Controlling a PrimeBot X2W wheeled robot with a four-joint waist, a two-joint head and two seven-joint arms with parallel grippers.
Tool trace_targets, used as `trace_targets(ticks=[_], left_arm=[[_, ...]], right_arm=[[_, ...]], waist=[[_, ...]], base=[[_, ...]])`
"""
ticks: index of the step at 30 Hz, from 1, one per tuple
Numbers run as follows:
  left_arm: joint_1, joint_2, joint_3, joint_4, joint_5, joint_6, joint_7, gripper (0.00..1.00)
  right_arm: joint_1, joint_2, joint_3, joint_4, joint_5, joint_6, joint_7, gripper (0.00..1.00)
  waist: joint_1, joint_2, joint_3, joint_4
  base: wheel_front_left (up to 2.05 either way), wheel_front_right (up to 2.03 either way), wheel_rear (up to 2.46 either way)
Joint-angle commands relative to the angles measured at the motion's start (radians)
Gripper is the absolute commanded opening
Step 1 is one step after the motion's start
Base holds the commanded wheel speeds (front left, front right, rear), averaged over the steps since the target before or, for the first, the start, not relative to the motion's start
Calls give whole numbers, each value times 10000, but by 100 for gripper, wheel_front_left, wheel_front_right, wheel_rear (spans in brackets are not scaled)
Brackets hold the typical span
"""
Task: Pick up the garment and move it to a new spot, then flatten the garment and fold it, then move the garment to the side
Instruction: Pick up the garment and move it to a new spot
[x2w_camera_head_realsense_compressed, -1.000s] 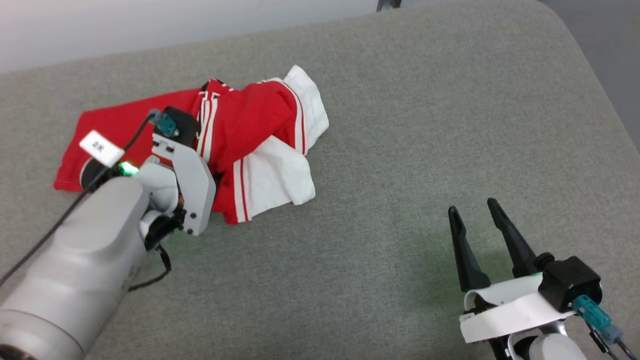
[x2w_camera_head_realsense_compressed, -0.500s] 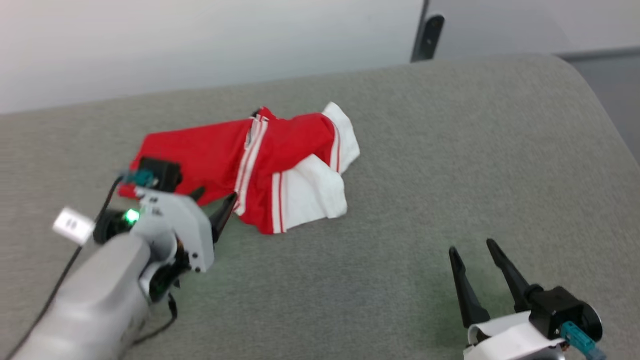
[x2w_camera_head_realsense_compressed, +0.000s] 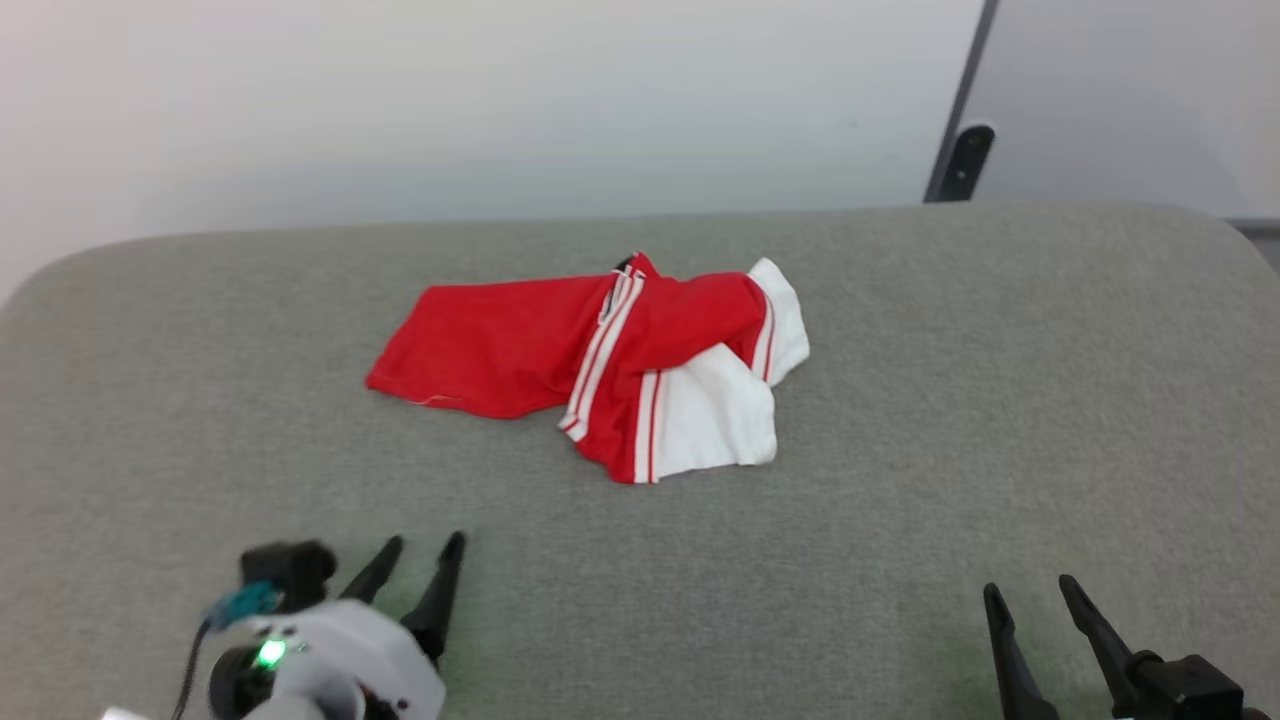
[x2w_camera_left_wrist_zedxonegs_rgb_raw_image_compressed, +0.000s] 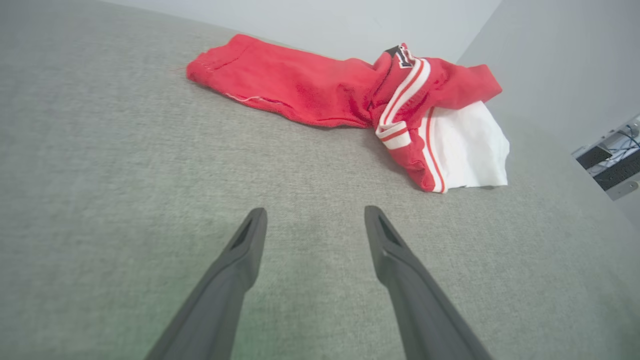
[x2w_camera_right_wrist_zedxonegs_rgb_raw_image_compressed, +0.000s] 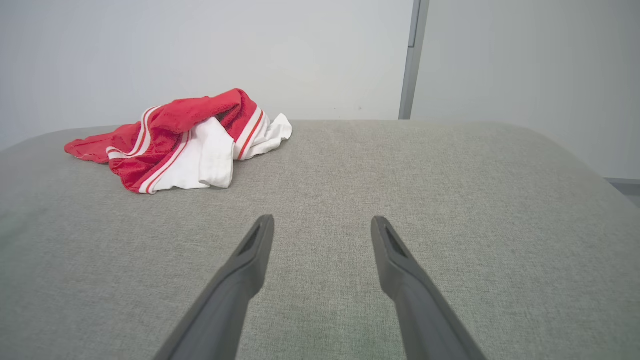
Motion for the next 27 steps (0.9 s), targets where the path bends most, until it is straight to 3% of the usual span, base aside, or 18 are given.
trace_targets(ticks=[1,5,12,17,27], left_arm=[[374,2,376,-280,212,177,-58,100],[1974,-313,2035,-1646,1627,795,-47,100],[3844,-1212,3960,-3192,4444,1150,-53,100],[4445,-1659,4850,-4084,6404,898,-54,100],[5177,-2545,6034,-4082,7750,362,-55,100]], right_arm=[[137,-40,-31,-111,-18,-6,61,100],[142,-168,-197,-388,-70,-6,229,100],[232,-206,-278,-665,-48,-6,430,100],[209,-188,-235,-834,88,-6,475,100],[313,-61,-246,-730,185,-6,305,100]], waist=[[0,0,-230,240],[0,0,-286,340],[0,0,-526,554],[0,0,-604,525],[0,0,-473,276]], base=[[0,0,0],[0,0,0],[0,0,0],[0,0,0],[0,0,0]])
